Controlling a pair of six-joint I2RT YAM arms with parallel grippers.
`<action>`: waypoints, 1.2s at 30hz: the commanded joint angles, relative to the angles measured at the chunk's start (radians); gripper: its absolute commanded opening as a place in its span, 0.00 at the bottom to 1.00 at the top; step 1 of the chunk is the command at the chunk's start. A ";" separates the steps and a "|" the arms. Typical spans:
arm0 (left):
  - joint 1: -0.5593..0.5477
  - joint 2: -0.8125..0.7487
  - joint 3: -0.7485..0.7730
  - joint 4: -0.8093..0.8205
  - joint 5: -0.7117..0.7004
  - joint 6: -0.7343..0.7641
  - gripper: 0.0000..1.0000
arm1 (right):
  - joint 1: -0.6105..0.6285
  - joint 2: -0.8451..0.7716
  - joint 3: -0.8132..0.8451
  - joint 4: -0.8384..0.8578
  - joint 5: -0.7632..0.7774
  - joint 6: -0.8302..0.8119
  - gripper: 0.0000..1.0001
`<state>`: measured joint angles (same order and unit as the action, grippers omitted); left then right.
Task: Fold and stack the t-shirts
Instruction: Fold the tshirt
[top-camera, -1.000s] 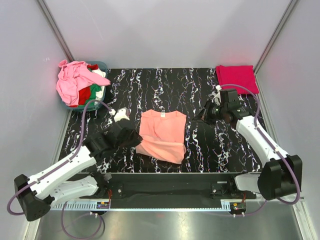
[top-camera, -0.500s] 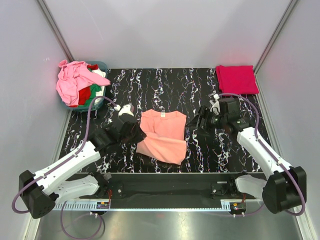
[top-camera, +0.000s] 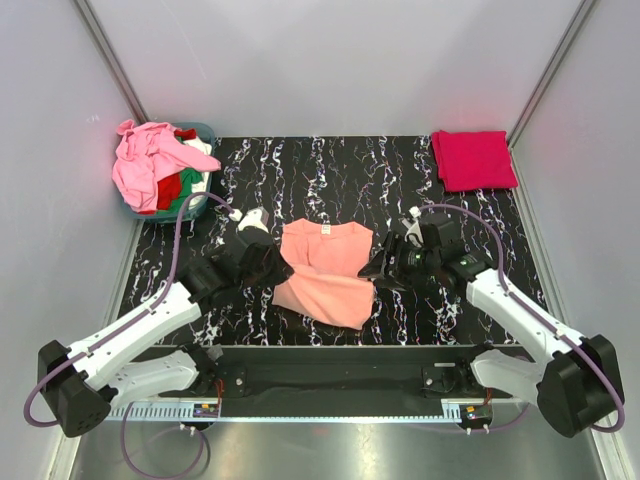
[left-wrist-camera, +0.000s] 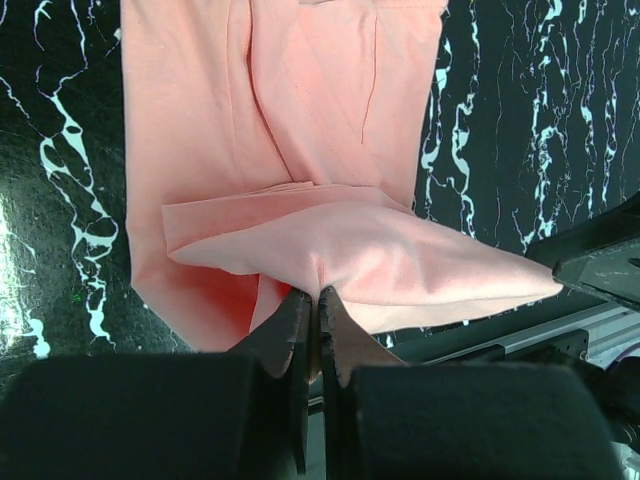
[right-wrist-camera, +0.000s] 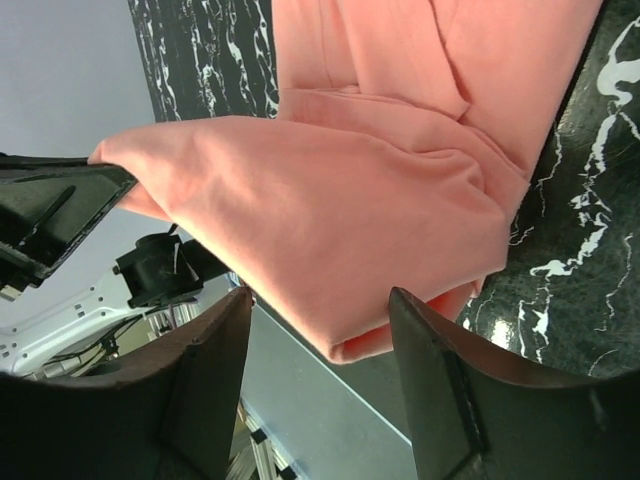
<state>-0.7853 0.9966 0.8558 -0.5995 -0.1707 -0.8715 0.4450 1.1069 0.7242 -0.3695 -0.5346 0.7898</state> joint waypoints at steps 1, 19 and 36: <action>0.004 -0.016 -0.004 0.055 0.013 0.009 0.04 | 0.021 -0.047 0.004 0.034 0.024 0.031 0.64; 0.004 -0.009 -0.006 0.064 0.019 0.005 0.04 | 0.040 -0.087 -0.045 0.040 0.016 0.058 0.23; 0.004 -0.018 -0.011 0.064 0.010 0.009 0.04 | 0.040 -0.122 -0.062 0.015 0.048 0.046 0.00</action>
<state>-0.7853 0.9966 0.8421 -0.5804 -0.1635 -0.8715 0.4751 1.0019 0.6590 -0.3649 -0.5110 0.8455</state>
